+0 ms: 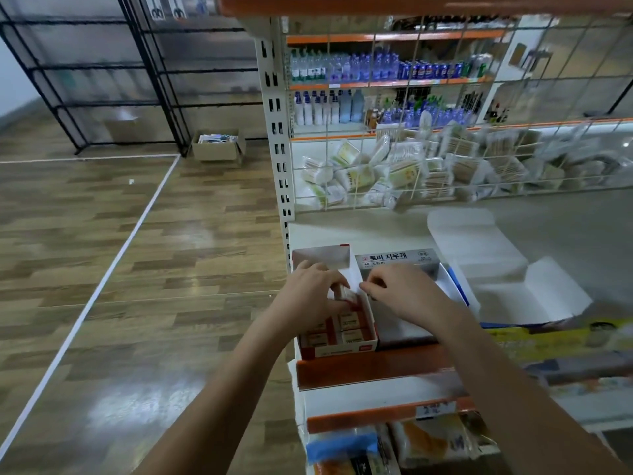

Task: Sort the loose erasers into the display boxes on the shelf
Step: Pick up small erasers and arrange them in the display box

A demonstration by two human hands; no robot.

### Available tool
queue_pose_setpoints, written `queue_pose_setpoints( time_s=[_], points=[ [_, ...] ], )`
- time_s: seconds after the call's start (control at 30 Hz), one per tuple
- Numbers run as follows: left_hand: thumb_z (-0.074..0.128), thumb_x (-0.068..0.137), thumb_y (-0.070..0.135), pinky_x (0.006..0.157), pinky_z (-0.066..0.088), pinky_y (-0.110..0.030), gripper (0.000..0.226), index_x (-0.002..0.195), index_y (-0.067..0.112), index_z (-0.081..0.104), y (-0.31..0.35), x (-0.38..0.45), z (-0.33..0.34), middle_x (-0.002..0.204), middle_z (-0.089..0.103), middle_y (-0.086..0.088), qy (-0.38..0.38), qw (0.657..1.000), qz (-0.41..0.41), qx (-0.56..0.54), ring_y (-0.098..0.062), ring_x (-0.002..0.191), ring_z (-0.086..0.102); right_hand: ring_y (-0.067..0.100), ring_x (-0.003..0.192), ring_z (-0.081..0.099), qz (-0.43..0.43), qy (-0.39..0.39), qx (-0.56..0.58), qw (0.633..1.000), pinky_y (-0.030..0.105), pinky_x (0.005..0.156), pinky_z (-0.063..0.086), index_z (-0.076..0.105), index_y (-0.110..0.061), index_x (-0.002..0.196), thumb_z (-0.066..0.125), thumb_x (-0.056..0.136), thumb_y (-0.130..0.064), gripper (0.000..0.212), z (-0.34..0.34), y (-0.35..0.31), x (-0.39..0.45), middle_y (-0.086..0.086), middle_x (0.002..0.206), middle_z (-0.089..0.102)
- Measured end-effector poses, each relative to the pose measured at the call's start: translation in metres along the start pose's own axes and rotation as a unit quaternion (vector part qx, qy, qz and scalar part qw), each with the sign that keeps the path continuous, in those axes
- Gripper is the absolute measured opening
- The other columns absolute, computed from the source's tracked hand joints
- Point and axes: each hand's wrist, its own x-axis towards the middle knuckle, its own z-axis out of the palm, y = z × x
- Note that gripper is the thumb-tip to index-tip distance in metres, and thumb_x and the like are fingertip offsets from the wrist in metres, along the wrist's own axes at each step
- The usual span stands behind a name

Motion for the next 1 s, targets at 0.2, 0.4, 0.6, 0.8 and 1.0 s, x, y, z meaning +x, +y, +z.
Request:
queue_pose_setpoints(
  time_s=[0.2, 0.4, 0.6, 0.8, 1.0],
  points=[
    [0.05, 0.09, 0.047, 0.091, 0.037, -0.03, 0.037, 0.119, 0.026, 0.06, -0.004, -0.004, -0.002, 0.113, 0.058, 0.0, -0.062, 0.997, 0.012, 0.044, -0.019, 0.107, 0.044, 0.021, 0.078, 0.059, 0.003, 0.002, 0.005, 1.0, 0.032, 0.066, 0.042, 0.063, -0.008, 0.089, 0.046, 0.096, -0.034, 0.033, 0.001, -0.001, -0.001, 0.008, 0.086, 0.066],
    [0.047, 0.096, 0.034, 0.084, 0.028, -0.02, 0.03, 0.114, 0.021, 0.067, 0.001, 0.003, -0.01, 0.111, 0.066, 0.005, -0.059, 0.998, 0.022, 0.014, -0.014, 0.106, 0.052, 0.02, 0.079, 0.059, 0.004, 0.007, 0.005, 1.0, 0.03, 0.064, 0.04, 0.064, -0.008, 0.092, 0.046, 0.096, -0.035, 0.032, 0.002, -0.001, -0.001, 0.007, 0.088, 0.066],
    [0.053, 0.094, 0.032, 0.082, 0.05, -0.024, 0.029, 0.116, 0.016, 0.063, 0.0, 0.015, -0.021, 0.114, 0.066, 0.001, -0.155, 0.988, 0.01, -0.024, -0.011, 0.099, 0.061, 0.021, 0.077, 0.06, 0.007, 0.0, 0.007, 1.0, 0.024, 0.056, 0.036, 0.063, -0.008, 0.091, 0.046, 0.096, -0.034, 0.032, 0.001, 0.0, -0.001, 0.007, 0.086, 0.067],
    [0.053, 0.094, 0.025, 0.081, 0.047, -0.019, 0.026, 0.116, 0.019, 0.065, -0.007, 0.022, -0.032, 0.11, 0.068, 0.005, -0.171, 0.984, 0.045, -0.03, -0.005, 0.089, 0.058, 0.015, 0.064, 0.053, 0.008, -0.01, 0.006, 1.0, 0.024, 0.054, 0.034, 0.063, -0.009, 0.088, 0.046, 0.097, -0.033, 0.031, 0.0, 0.001, -0.001, 0.008, 0.085, 0.068],
    [0.056, 0.092, 0.018, 0.084, 0.046, -0.021, 0.021, 0.111, 0.016, 0.065, -0.008, 0.027, -0.038, 0.103, 0.066, 0.006, -0.181, 0.981, 0.041, -0.048, -0.005, 0.087, 0.057, 0.011, 0.063, 0.053, 0.008, -0.024, 0.018, 1.0, 0.024, 0.056, 0.038, 0.064, -0.012, 0.089, 0.046, 0.097, -0.034, 0.03, -0.001, 0.002, 0.001, 0.003, 0.087, 0.069]
  ],
)
